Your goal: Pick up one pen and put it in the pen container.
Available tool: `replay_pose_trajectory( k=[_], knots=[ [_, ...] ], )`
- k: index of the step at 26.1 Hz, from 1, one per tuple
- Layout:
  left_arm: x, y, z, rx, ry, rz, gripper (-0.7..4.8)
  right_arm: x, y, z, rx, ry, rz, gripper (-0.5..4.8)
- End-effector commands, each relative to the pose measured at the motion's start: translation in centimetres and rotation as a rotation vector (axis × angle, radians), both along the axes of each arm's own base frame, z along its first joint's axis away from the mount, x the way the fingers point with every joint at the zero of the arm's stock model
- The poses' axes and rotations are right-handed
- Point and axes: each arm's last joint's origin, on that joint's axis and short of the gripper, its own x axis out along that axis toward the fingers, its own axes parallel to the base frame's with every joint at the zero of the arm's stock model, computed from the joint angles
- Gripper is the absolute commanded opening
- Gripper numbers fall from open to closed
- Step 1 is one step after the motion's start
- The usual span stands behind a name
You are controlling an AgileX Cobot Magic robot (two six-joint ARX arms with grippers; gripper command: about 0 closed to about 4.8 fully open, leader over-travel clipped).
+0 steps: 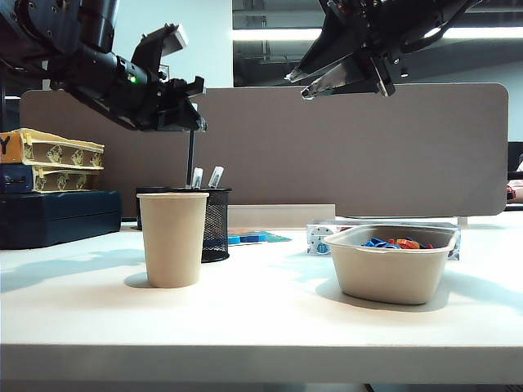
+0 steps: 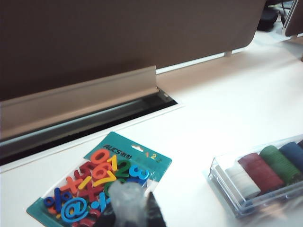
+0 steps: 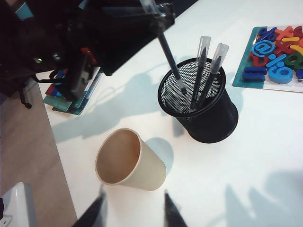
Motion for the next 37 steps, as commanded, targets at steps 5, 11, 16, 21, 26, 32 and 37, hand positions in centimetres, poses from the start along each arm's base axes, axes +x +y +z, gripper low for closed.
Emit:
replay_pose_trajectory(
  k=[5,11,16,21,26,32,37],
  knots=[
    [0.6,-0.1,-0.9,0.012,0.007,0.018,-0.06,-0.1,0.0,0.4,0.0,-0.025,0.004,1.49],
    [1.1,-0.3,-2.5,0.026,0.052,0.019,-0.06,-0.1,0.0,0.4,-0.005,-0.032,0.009,1.49],
    [1.4,-0.3,-3.7,0.04,0.094,0.02,-0.06,0.0,-0.1,0.4,-0.022,-0.041,-0.008,1.49],
    [1.5,-0.4,-4.2,0.048,0.117,0.019,-0.05,0.0,-0.1,0.4,-0.023,-0.043,-0.008,1.49],
    [1.4,-0.4,-4.2,0.049,0.122,0.019,0.37,0.1,-0.3,0.3,-0.023,-0.043,-0.017,1.49],
    [1.4,-0.3,-4.3,0.056,0.13,0.03,0.76,0.1,-0.3,0.3,-0.024,-0.043,-0.016,1.49],
    [1.4,-0.3,-4.6,0.079,0.151,0.042,0.76,0.1,-0.4,0.3,-0.024,-0.042,-0.017,1.49]
  ],
)
